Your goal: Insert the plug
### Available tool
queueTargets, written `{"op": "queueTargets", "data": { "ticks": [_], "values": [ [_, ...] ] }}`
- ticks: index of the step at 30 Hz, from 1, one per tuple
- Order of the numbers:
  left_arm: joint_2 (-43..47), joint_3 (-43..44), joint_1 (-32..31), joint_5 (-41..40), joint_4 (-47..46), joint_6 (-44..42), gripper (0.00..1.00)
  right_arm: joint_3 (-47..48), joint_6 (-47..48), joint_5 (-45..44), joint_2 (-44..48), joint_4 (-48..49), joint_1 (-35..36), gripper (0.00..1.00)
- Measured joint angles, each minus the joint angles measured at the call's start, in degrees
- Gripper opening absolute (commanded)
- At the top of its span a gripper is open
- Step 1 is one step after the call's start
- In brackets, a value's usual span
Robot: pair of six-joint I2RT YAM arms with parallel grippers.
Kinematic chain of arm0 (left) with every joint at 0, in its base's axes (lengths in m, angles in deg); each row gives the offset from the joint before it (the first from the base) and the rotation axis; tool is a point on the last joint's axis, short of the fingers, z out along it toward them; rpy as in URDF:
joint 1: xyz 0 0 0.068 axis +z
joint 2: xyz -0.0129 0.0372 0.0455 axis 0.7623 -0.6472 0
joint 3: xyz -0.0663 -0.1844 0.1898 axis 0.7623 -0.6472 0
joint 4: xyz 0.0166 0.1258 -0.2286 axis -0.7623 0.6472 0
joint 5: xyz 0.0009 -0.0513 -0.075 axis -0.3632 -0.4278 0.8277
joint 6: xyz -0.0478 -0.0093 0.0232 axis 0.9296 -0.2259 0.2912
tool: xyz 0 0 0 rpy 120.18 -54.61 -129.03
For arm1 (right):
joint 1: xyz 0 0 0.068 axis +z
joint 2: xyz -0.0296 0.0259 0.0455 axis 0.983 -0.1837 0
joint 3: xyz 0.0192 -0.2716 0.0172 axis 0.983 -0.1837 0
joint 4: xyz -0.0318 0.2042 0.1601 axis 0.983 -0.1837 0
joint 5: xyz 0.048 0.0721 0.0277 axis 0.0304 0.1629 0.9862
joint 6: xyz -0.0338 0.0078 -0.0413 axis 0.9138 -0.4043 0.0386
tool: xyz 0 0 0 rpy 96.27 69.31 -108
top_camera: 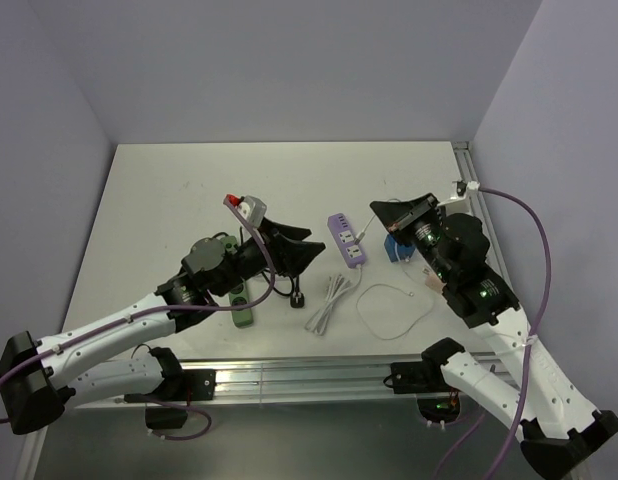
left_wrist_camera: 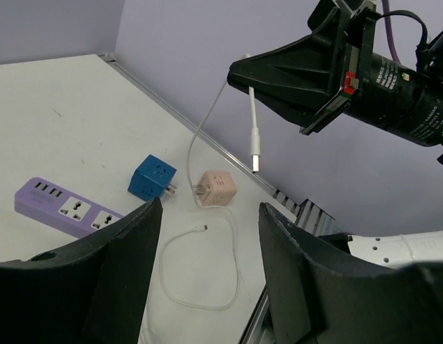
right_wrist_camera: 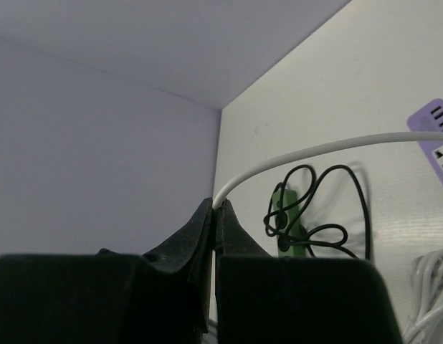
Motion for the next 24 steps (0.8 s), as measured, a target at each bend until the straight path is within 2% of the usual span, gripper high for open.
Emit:
{"op": "queueTargets", "data": {
  "ticks": [15, 24],
  "values": [
    [-6.64, 0.04, -2.78, 2.14, -6.82, -0.26, 0.64, -4.24, -4.72, 3.43, 0.59, 2.01, 0.04, 0.00],
    [-11.65, 2.89, -3.91, 2.12, -8.02, -0.42, 0.57, -4.24, -5.62, 4.59, 0.66, 2.49, 0.04, 0.00]
  ]
}}
